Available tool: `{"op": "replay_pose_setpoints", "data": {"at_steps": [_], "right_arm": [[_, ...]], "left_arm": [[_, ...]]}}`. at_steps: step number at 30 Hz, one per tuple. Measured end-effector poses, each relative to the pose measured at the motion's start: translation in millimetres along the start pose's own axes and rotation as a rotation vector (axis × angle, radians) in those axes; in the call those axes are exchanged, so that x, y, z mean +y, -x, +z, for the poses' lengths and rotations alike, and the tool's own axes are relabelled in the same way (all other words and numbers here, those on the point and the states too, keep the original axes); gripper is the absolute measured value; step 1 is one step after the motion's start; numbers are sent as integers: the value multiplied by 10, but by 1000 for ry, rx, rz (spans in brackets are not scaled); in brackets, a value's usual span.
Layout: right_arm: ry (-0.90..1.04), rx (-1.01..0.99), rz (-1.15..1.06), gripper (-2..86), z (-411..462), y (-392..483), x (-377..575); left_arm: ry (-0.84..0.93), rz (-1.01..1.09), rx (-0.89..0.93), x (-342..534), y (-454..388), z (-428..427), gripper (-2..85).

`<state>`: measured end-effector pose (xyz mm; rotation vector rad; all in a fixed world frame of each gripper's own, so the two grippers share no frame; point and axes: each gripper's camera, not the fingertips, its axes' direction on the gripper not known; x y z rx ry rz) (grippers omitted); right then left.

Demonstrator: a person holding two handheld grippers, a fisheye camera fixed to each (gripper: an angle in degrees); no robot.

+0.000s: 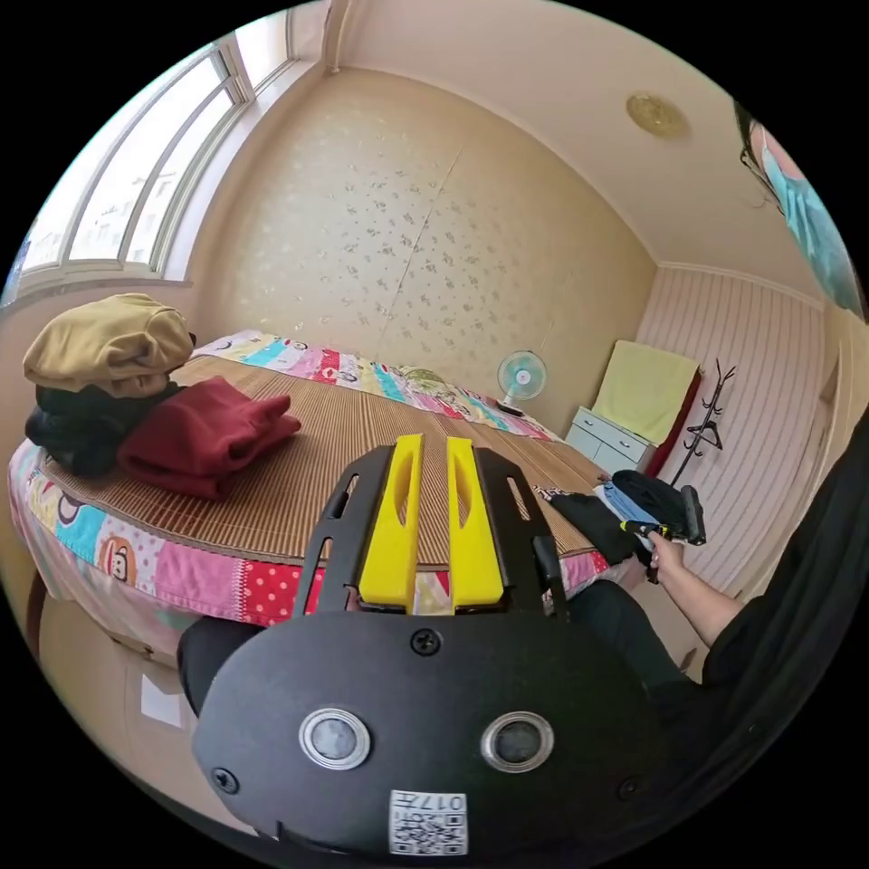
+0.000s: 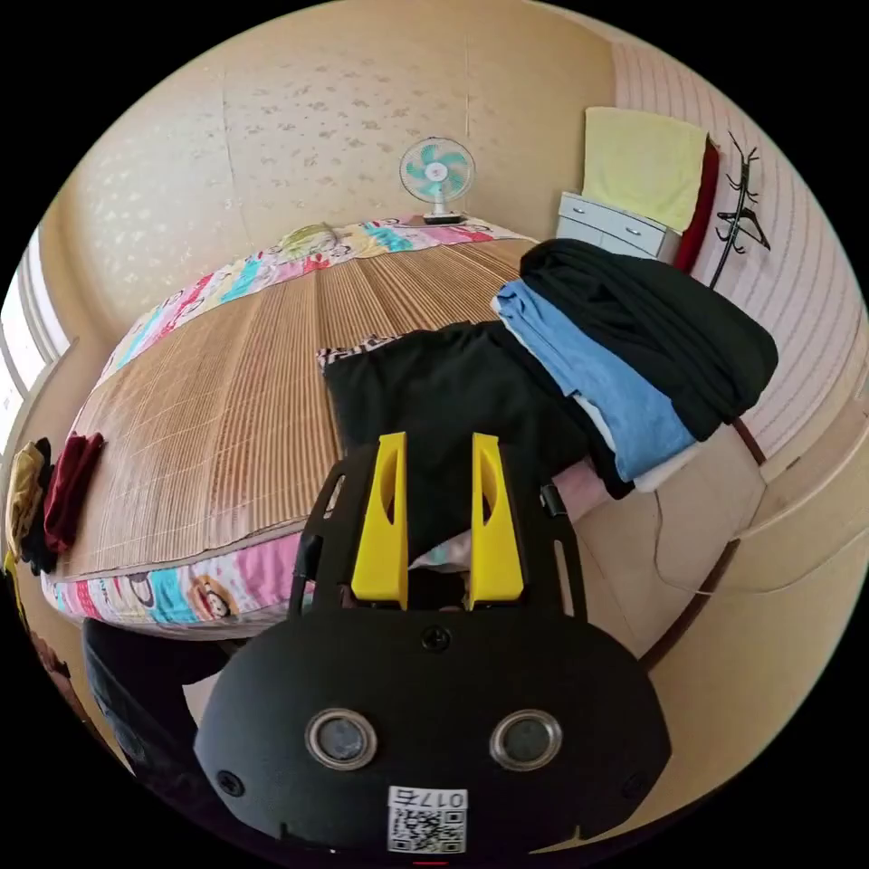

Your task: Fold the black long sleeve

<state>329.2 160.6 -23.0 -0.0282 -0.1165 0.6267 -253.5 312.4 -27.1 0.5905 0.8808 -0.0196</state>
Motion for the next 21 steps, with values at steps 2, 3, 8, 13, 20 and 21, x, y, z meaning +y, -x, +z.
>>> {"op": "replay_pose_setpoints", "data": {"at_steps": [2,3,8,13,20,21], "right_arm": [[74,-89,-27,74,231,8,21],[45,-87,-42,51,186,137,50],[-257,-178,-208,20,-823,1030,140],[-409,-597,-364,14,-1826,2010,691],[-401,-708,-492,16,-1841,2850,1962],[-323,-711,-476,19,-1733,2834,1967]], "left_arm": [[3,-23,31,-5,-85,28,49],[-4,-33,48,0,-134,16,46],[26,-109,109,23,-134,28,22],[67,-152,198,-83,-44,115,4],[147,-267,300,-267,132,352,3],[169,-273,307,-305,144,388,5]]}}
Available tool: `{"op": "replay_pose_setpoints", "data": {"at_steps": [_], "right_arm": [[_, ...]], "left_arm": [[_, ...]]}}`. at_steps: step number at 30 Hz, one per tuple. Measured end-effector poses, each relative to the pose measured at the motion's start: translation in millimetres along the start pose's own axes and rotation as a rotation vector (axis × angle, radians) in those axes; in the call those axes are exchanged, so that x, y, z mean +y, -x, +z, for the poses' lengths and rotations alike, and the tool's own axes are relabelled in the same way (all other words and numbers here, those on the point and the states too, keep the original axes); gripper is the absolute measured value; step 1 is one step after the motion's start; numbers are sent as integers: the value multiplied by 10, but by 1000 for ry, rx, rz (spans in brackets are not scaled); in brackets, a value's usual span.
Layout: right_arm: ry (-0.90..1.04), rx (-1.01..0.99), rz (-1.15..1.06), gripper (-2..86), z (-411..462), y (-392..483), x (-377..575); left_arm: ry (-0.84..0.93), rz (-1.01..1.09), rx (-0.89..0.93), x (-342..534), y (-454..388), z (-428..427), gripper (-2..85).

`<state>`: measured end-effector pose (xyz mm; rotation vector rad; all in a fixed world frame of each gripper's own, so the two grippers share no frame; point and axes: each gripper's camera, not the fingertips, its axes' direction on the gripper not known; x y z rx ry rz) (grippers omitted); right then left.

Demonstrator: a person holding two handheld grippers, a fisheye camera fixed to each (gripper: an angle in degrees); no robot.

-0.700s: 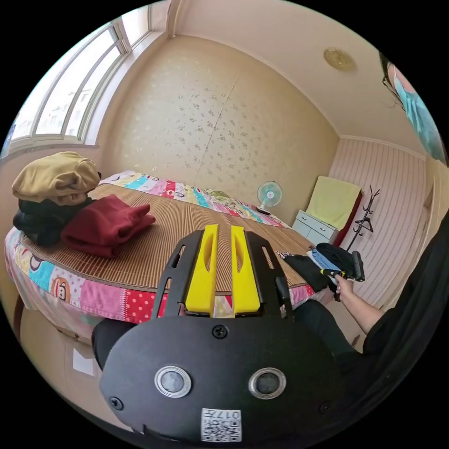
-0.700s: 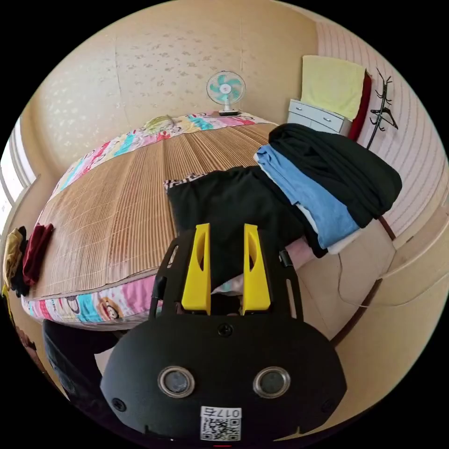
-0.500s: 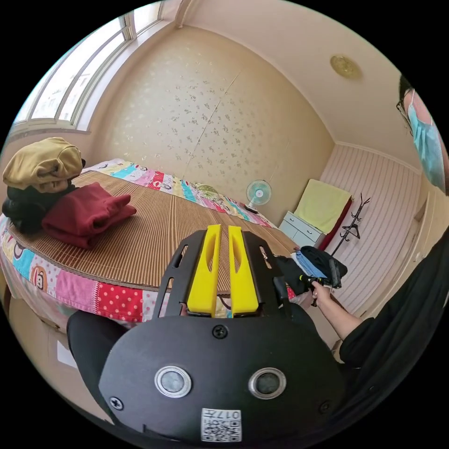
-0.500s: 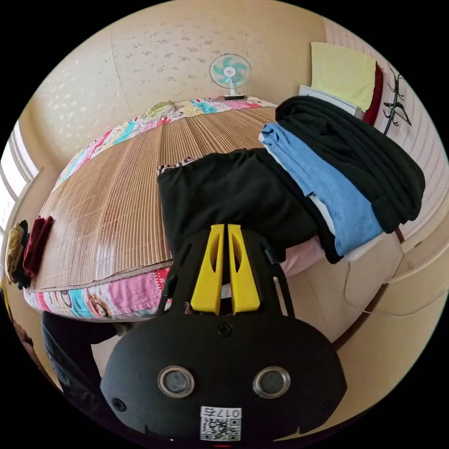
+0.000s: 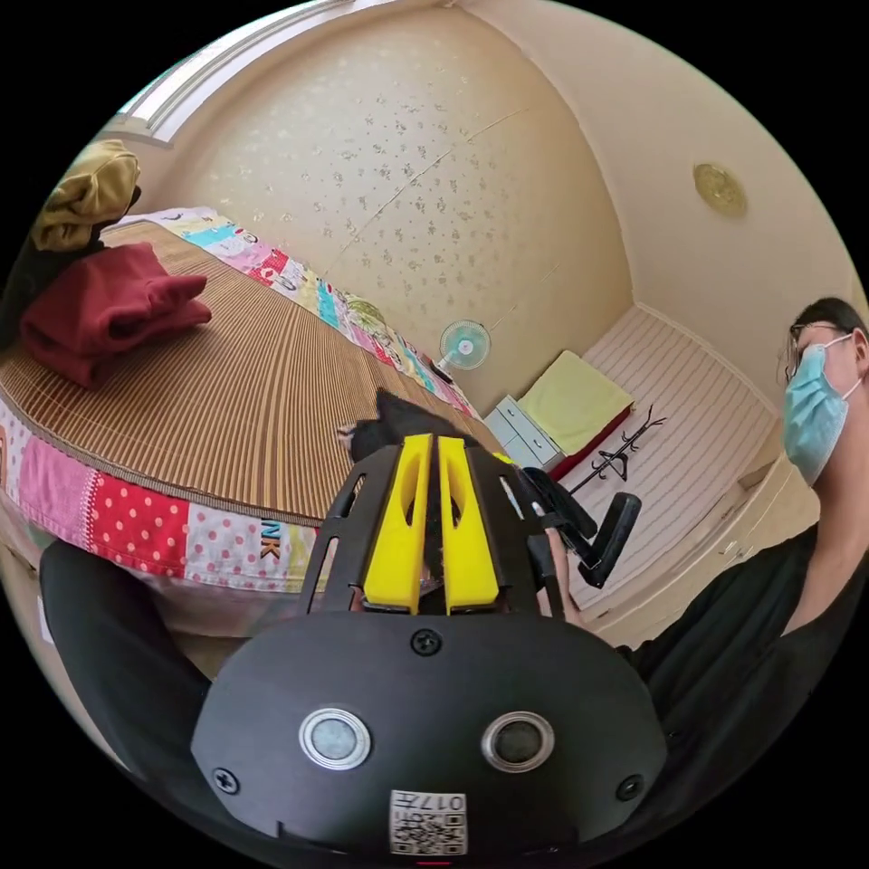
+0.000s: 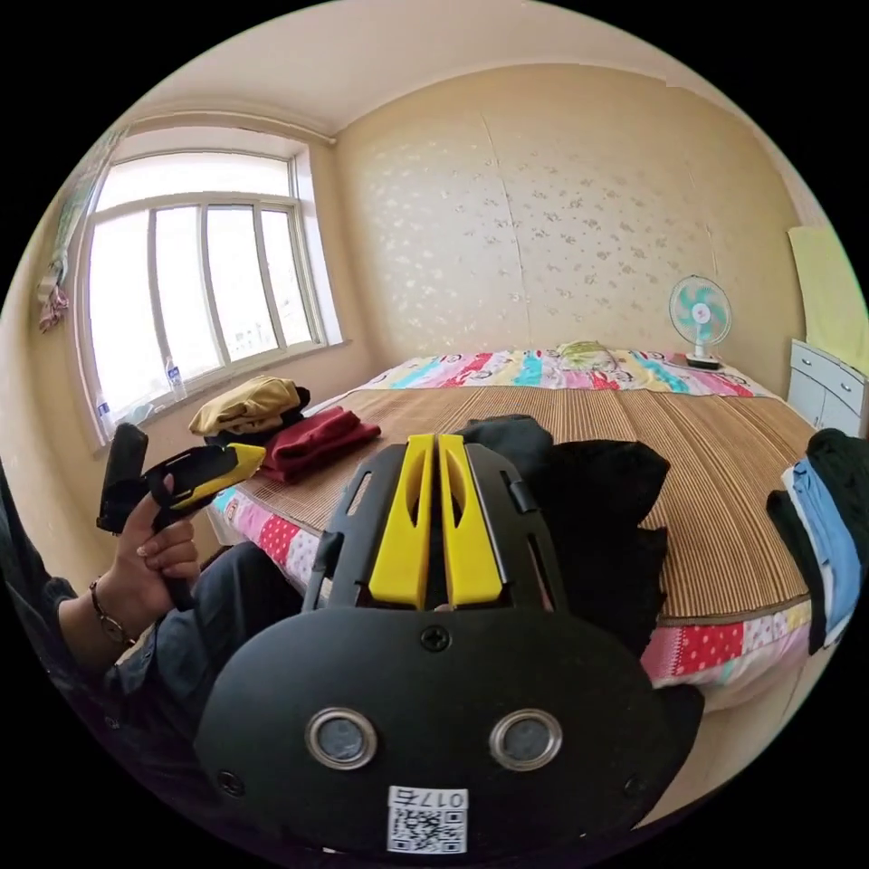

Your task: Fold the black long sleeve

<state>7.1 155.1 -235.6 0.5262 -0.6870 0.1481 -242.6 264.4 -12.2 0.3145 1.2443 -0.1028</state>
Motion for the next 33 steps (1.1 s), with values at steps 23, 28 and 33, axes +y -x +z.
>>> {"op": "replay_pose_setpoints", "data": {"at_steps": [23,28,33], "right_arm": [[350,-557,-261,8,-129,346,527],[580,-723,-286,6,165,517,1128],[560,-857,-316,10,113,509,1067]], "left_arm": [[286,-171,-49,-1158,270,608,85],[402,-178,-119,-1406,354,1193,106],[498,-163,-206,-1406,387,1749,77]]}}
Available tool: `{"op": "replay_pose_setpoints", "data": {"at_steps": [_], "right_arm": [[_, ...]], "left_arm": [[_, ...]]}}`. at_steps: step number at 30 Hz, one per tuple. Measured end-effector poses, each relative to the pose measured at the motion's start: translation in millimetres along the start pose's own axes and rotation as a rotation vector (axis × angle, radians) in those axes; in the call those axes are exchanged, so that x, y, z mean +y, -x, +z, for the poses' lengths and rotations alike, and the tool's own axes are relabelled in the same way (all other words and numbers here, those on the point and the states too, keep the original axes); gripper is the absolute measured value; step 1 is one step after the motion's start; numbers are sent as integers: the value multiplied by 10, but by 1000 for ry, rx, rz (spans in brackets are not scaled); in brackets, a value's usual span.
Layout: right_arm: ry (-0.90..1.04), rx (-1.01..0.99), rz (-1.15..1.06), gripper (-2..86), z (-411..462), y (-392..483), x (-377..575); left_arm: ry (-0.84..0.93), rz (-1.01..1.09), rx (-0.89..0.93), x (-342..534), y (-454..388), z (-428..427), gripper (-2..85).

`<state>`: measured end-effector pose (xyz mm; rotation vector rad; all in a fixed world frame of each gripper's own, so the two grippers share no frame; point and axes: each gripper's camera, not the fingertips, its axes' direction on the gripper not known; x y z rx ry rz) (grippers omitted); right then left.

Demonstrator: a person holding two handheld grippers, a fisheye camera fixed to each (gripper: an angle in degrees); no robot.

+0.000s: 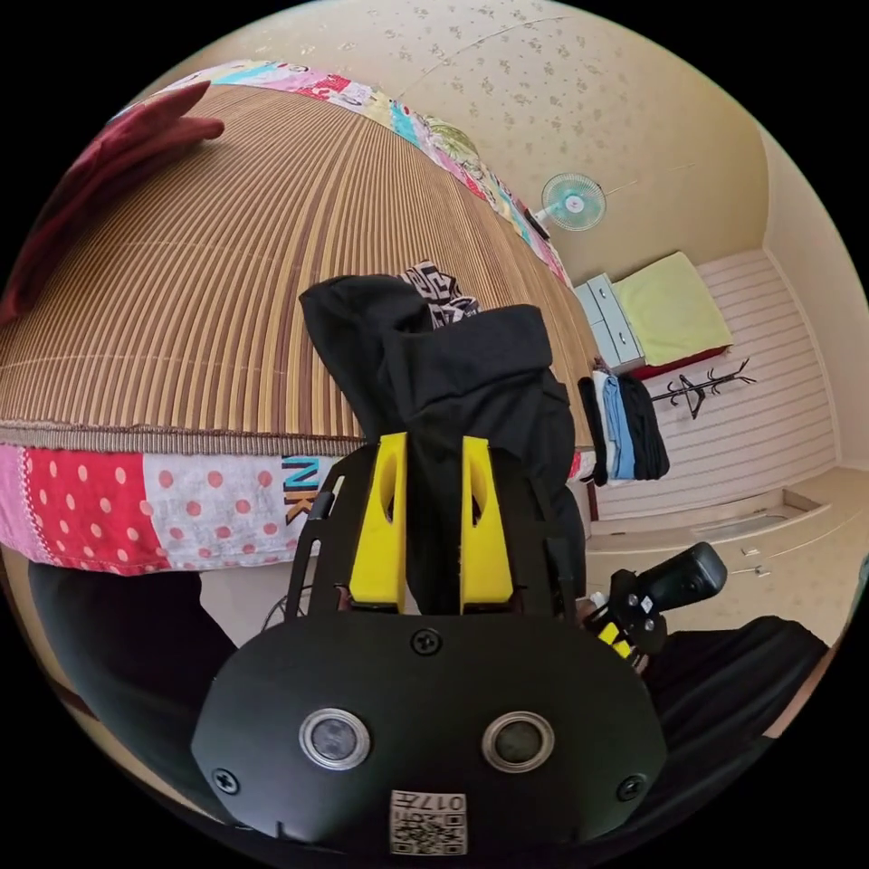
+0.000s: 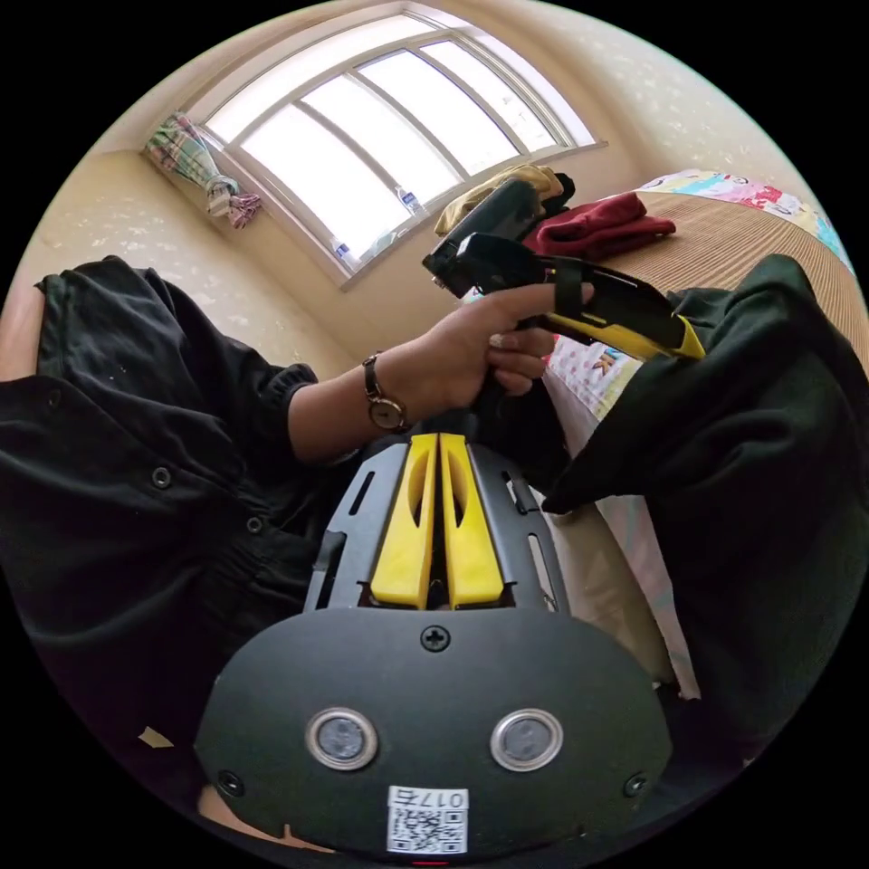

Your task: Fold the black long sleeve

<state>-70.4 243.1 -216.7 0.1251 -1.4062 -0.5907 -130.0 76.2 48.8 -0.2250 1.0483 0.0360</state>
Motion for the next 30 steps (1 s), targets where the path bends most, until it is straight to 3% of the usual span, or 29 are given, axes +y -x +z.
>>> {"op": "replay_pose_setpoints", "data": {"at_steps": [5,10,12,14,16,18,21,26,30], "right_arm": [[-102,236,18,34,-516,-216,-276],[-263,560,186,84,-1080,-752,-739],[-303,576,207,88,-1100,-928,-853],[-235,547,241,88,-928,-1200,-996],[34,543,314,75,-431,-1659,-1124],[147,532,349,59,-184,-1879,-1054],[-3,483,340,39,-304,-1807,-813],[47,534,368,25,-277,-1640,-677],[137,632,353,20,-43,-1520,-755]], "left_arm": [[22,122,25,-8,-211,-96,31],[-7,299,86,196,-517,-307,24],[31,364,109,264,-607,-291,24],[83,383,99,263,-643,-223,27],[107,389,74,235,-669,-187,35],[80,364,51,141,-665,-262,46],[-9,296,65,-23,-556,-472,66],[-163,153,99,-399,-323,-722,97],[-101,46,-4,-878,-255,-417,126]]}}
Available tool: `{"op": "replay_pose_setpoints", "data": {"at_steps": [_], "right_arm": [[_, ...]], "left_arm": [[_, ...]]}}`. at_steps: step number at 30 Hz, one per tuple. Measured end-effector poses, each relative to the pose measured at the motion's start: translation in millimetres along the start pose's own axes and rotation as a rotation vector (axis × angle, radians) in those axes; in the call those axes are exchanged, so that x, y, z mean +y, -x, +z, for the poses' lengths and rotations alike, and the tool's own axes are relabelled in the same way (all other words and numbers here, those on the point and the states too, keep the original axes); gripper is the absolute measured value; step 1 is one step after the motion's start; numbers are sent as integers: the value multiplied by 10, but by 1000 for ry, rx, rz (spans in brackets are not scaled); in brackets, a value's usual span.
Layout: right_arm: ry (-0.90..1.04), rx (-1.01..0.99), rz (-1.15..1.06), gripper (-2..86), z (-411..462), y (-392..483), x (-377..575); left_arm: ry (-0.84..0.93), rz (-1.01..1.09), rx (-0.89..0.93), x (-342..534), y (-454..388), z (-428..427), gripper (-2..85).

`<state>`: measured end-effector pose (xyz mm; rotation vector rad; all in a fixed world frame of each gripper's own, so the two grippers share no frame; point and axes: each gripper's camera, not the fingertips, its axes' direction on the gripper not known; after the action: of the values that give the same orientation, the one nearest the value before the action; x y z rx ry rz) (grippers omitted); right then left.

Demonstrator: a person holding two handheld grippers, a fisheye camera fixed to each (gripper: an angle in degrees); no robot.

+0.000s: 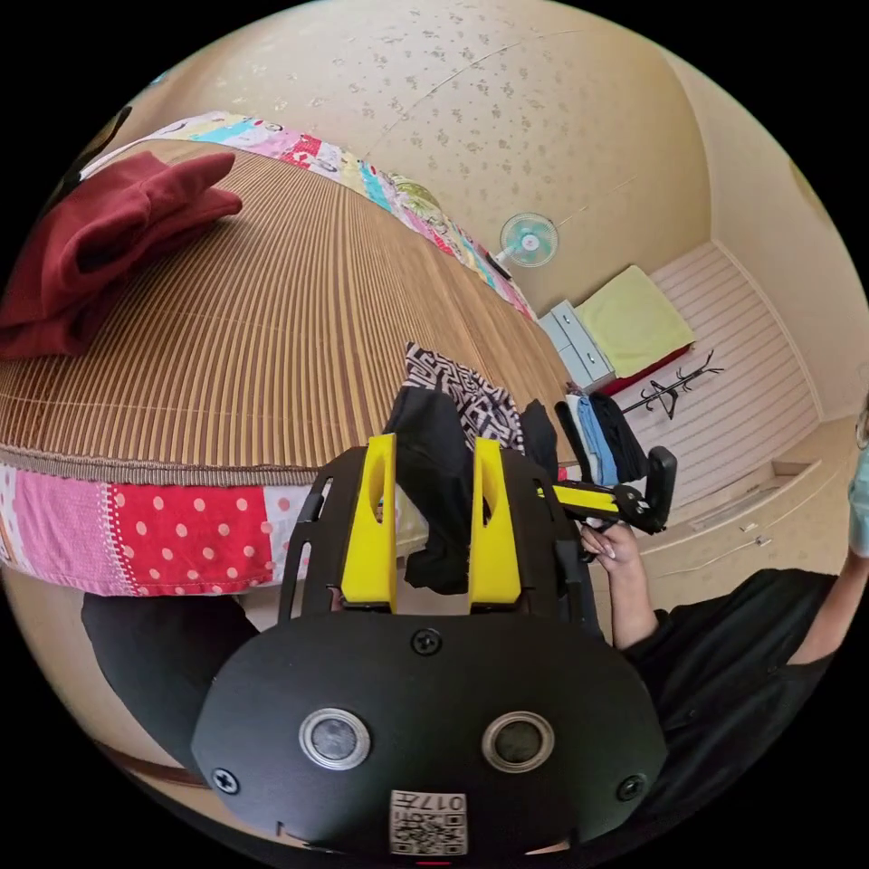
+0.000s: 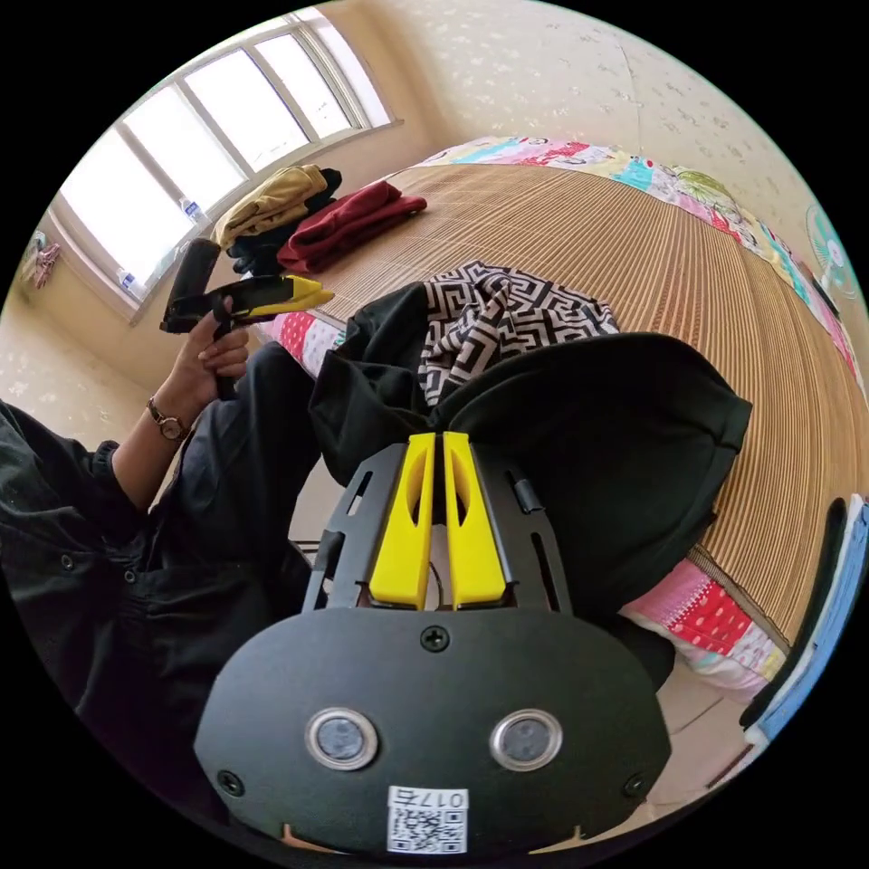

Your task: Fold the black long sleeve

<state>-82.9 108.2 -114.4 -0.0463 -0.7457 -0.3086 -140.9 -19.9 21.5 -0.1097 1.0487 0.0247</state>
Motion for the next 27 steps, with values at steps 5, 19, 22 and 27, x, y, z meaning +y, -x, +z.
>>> {"op": "replay_pose_setpoints", "data": {"at_steps": [5,19,22,27], "right_arm": [[26,9,24,20,108,95,-131],[166,-53,48,15,542,327,-227],[222,-59,48,12,714,401,-203],[272,-60,40,9,772,537,-216]], "left_arm": [[37,-22,-17,-284,7,291,128],[-71,-184,-71,88,-216,392,108],[-56,-185,-92,105,-206,393,109],[6,-165,-148,274,-234,451,98]]}}
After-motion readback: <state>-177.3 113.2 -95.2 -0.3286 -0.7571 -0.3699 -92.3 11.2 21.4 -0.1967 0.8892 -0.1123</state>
